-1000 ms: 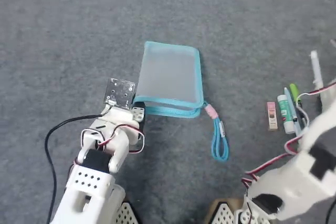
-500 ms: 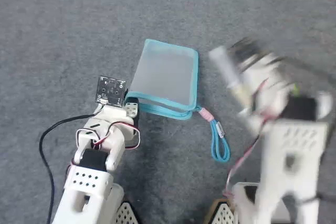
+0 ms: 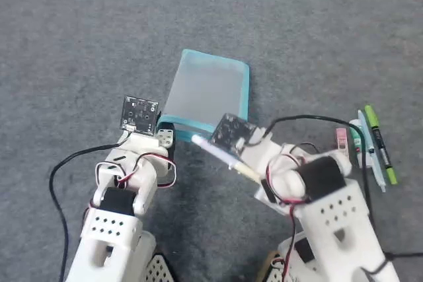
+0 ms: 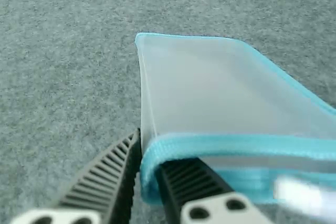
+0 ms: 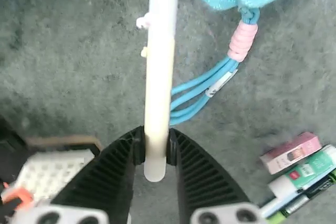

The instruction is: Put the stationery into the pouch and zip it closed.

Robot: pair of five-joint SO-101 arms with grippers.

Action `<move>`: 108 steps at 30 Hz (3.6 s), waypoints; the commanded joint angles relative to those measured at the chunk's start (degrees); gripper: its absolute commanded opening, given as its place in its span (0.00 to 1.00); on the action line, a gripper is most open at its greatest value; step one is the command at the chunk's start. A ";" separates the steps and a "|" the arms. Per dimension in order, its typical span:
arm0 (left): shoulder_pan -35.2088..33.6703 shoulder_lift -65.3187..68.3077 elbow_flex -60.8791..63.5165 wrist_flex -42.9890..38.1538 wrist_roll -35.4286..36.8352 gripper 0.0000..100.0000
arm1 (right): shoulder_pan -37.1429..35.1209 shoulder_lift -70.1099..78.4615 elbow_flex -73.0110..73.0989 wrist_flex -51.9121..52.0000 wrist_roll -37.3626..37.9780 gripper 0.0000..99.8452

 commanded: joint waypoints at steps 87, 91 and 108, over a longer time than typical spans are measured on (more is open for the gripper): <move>1.58 0.09 -0.40 -2.29 -1.23 0.01 | 1.54 24.57 -21.71 -9.19 -14.07 0.01; 1.32 0.00 -0.40 -1.93 -1.41 0.01 | 4.97 23.96 -13.27 -15.52 -13.98 0.01; 4.48 0.44 -2.33 2.73 -8.00 0.01 | 45.58 24.48 -8.79 -13.93 13.63 0.01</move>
